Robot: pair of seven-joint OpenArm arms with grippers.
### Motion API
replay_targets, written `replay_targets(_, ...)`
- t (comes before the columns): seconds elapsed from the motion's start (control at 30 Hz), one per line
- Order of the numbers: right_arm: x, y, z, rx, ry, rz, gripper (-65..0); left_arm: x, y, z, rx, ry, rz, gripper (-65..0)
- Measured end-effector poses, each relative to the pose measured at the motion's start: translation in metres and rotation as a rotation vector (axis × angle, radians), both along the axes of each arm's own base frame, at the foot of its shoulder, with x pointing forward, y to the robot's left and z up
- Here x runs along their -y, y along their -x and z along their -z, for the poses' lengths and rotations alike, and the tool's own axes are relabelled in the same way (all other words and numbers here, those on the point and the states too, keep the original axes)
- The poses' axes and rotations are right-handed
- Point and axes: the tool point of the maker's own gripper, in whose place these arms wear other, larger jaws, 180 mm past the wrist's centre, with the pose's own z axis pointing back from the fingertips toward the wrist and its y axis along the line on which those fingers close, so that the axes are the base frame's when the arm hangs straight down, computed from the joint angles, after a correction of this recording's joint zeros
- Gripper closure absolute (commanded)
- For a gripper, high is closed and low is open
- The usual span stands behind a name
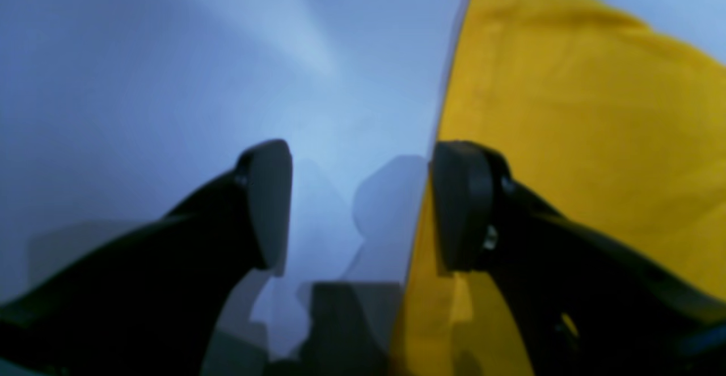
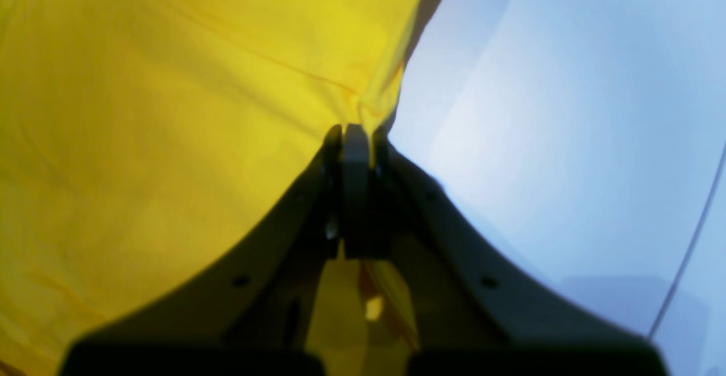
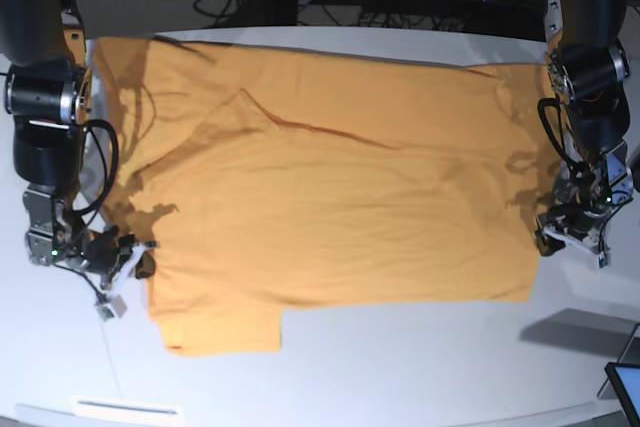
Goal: Fold the T-shirt properly
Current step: 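Adjust both grippers on the hem corners and lift the hem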
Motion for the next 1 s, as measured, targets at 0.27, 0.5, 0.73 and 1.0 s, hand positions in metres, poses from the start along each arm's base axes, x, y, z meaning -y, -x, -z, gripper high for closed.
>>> replay_targets(0.27,0.000,0.000,0.000,0.000,0.000,0.000,-0.1,0.022,-0.012,0.002,0.027,0.028,0.025,-39.1)
replay_targets(0.5,0.000,0.000,0.000,0.000,0.000,0.000,-0.1,0.044,-0.024,0.002,0.041,0.056,0.051,-39.1)
replay_targets(0.73,0.000,0.000,0.000,0.000,0.000,0.000,-0.1,0.059,-0.029,0.005,0.017,0.012,0.119,-38.8)
replay_targets(1.0,0.000,0.000,0.000,0.000,0.000,0.000,-0.1,0.060,-0.029,0.005,0.017,0.014,0.126,-21.2)
